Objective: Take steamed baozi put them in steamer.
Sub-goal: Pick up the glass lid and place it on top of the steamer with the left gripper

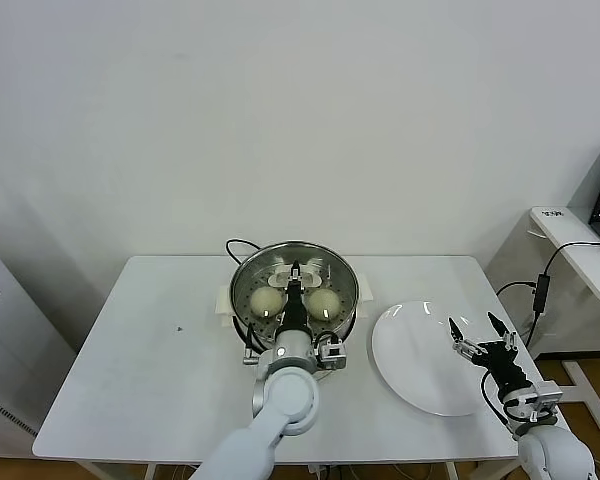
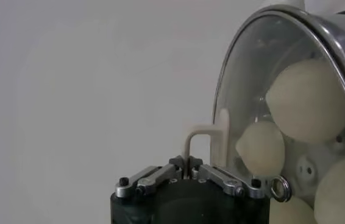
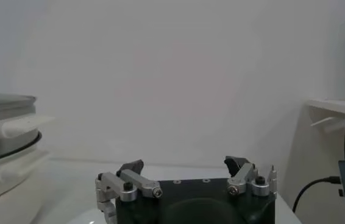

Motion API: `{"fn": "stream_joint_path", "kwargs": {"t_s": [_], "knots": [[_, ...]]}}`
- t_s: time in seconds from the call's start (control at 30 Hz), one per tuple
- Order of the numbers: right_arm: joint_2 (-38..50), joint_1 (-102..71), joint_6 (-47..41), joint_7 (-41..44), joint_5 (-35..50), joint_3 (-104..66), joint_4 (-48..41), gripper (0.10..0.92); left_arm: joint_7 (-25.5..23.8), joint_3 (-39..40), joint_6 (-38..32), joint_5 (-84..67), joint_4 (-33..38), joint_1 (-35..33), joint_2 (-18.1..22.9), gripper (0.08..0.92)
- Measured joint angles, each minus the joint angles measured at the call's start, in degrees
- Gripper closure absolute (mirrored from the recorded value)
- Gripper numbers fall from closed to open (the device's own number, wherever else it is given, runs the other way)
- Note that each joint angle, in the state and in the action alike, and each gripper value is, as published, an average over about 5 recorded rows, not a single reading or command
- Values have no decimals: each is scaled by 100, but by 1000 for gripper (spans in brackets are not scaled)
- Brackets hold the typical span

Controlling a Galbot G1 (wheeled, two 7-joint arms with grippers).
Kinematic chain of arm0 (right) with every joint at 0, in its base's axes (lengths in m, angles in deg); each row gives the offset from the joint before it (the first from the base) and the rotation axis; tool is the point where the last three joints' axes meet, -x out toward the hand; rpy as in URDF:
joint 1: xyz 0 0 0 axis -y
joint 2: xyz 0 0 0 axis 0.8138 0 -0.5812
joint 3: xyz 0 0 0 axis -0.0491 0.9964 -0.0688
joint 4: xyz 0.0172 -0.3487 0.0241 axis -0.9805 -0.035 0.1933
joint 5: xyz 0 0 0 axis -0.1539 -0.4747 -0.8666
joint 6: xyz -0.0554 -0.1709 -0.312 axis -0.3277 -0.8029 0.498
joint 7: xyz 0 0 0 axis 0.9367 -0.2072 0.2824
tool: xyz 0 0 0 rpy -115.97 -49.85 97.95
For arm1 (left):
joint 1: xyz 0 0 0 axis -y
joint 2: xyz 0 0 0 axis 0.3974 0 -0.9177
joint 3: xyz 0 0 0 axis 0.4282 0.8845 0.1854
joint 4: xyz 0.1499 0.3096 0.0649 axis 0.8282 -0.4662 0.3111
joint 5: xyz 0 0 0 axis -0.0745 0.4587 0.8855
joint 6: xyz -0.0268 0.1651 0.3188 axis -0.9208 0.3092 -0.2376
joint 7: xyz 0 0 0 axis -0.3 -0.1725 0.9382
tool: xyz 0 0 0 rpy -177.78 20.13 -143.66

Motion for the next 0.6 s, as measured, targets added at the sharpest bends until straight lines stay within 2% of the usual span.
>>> {"fn": "stream_joint_path", "kwargs": {"t_s": [0.17,0.33,0.5,0.6], "knots": [[3,31,-7,-3,-1,21,-2,203,-87,-45,-44,-201,283,-126,-105,674],[20,72,-22,-5,2,52,-3,203,-340,-152,-176,-831,947,-275,-335,526],[44,96,-84,-5,33,103,26,203,-721,-533,-506,-2218,1760,-327,-694,388],[42,117,-144,-53,71,149,55,203,-773,-932,-685,-3327,2154,-372,-941,301]]}}
